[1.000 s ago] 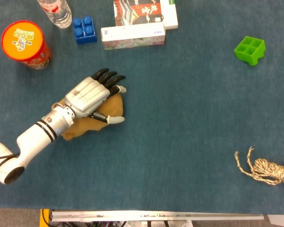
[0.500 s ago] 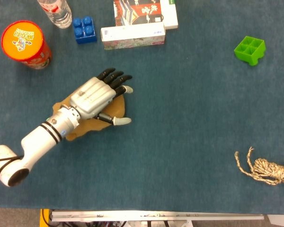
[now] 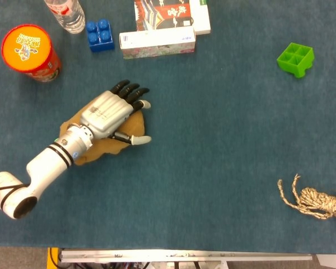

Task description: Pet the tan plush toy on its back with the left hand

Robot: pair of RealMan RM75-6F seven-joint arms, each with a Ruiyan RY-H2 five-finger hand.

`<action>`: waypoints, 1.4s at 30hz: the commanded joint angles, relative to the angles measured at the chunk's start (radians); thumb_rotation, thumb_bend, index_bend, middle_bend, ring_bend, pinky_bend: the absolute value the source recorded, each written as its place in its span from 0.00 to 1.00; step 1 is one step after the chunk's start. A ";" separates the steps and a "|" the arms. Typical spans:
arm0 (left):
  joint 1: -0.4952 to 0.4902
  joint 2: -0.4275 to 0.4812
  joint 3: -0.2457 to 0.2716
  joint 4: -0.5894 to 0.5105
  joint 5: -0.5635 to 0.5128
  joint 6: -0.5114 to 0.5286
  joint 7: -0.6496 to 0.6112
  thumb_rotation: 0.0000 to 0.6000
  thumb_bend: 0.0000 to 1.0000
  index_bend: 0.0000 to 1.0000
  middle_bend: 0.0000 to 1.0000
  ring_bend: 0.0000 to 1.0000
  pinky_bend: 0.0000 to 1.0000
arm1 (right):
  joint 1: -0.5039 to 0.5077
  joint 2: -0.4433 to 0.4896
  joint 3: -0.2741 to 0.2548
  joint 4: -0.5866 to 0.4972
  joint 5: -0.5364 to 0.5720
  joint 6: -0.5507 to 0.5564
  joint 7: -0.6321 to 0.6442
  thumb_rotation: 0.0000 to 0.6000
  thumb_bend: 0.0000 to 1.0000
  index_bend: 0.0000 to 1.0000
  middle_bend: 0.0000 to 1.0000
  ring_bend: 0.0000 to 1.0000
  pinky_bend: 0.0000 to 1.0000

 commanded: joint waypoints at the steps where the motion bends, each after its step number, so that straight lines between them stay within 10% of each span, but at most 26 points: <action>1: 0.010 0.018 0.004 -0.014 -0.008 0.011 0.011 0.00 0.00 0.20 0.08 0.05 0.00 | 0.001 -0.002 0.000 0.001 -0.001 -0.001 0.002 1.00 0.00 0.00 0.04 0.00 0.00; 42: -0.011 -0.001 -0.013 -0.059 -0.074 -0.017 0.097 0.00 0.00 0.20 0.08 0.05 0.00 | -0.017 -0.006 -0.006 0.026 -0.005 0.001 0.042 1.00 0.00 0.00 0.04 0.00 0.00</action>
